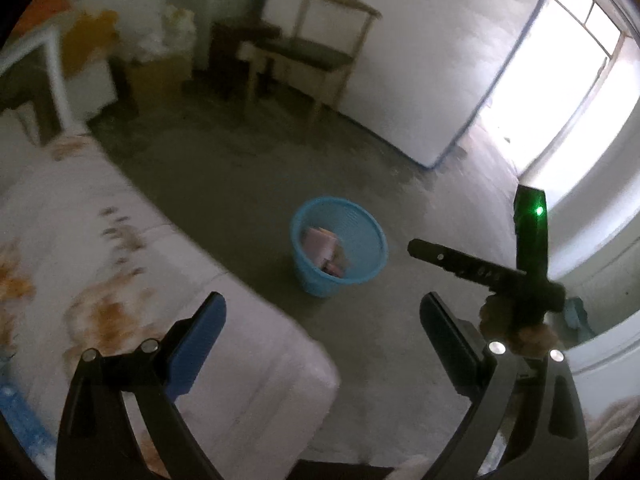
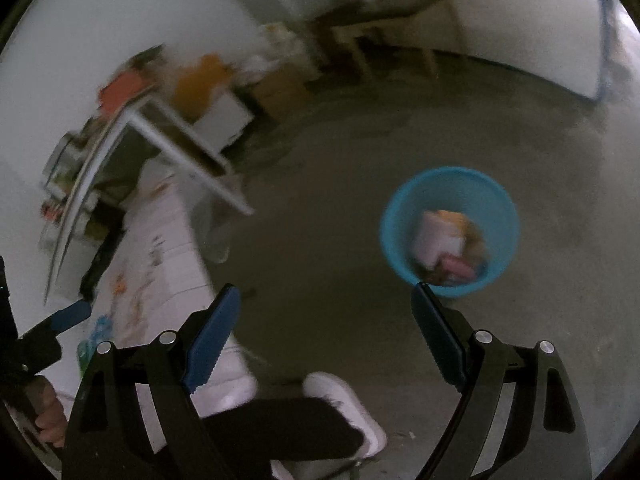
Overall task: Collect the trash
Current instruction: 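Move both open grippers back over the table toward the remaining trash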
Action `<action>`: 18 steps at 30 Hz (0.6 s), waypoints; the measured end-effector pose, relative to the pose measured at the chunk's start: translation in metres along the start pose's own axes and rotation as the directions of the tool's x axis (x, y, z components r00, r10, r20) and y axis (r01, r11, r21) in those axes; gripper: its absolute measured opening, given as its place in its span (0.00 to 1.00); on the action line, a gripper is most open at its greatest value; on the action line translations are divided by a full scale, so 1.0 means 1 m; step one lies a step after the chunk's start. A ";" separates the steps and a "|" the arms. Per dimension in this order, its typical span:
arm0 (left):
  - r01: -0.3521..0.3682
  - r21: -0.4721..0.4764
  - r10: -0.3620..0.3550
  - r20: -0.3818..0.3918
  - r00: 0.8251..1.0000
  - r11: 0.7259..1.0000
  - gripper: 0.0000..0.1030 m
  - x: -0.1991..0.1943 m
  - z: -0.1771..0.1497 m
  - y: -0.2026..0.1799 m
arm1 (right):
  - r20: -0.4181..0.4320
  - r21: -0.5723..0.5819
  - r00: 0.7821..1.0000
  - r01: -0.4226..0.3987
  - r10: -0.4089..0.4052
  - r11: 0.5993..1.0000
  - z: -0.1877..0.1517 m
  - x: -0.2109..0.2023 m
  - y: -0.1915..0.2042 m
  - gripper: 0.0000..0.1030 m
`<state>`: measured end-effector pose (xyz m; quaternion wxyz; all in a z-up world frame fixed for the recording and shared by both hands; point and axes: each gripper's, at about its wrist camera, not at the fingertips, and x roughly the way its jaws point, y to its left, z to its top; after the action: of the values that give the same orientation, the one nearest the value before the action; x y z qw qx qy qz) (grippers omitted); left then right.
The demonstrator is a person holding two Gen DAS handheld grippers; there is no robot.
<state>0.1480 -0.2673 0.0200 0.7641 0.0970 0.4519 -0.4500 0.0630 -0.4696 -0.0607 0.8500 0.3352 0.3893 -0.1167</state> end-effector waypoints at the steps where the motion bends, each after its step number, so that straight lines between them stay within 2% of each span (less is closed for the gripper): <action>1: -0.023 -0.006 0.024 0.023 0.999 1.000 0.92 -0.012 -0.008 0.007 | -0.008 -0.031 1.000 -0.025 0.025 0.999 0.001 0.003 0.015 0.81; 4: -0.082 -0.032 0.084 0.065 0.994 0.996 0.93 -0.036 -0.026 0.026 | -0.040 -0.100 0.995 -0.091 0.088 0.991 0.002 0.013 0.052 0.81; 8: -0.194 -0.103 0.205 0.112 0.972 0.976 0.92 -0.076 -0.067 0.060 | -0.100 -0.196 0.983 -0.174 0.157 0.965 0.002 0.030 0.104 0.81; 13: -0.293 -0.211 0.323 0.130 0.937 0.933 0.92 -0.113 -0.110 0.101 | -0.192 -0.328 0.956 -0.277 0.223 0.903 -0.004 0.060 0.181 0.77; 18: -0.363 -0.312 0.427 0.171 0.888 0.878 0.92 -0.152 -0.139 0.145 | -0.283 -0.412 0.926 -0.352 0.249 0.841 -0.018 0.095 0.255 0.71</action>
<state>0.1483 -0.0153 0.0208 0.8940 0.0285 0.3860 -0.2257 0.2328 -0.2610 -0.0174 0.8641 0.1946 0.4391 0.1507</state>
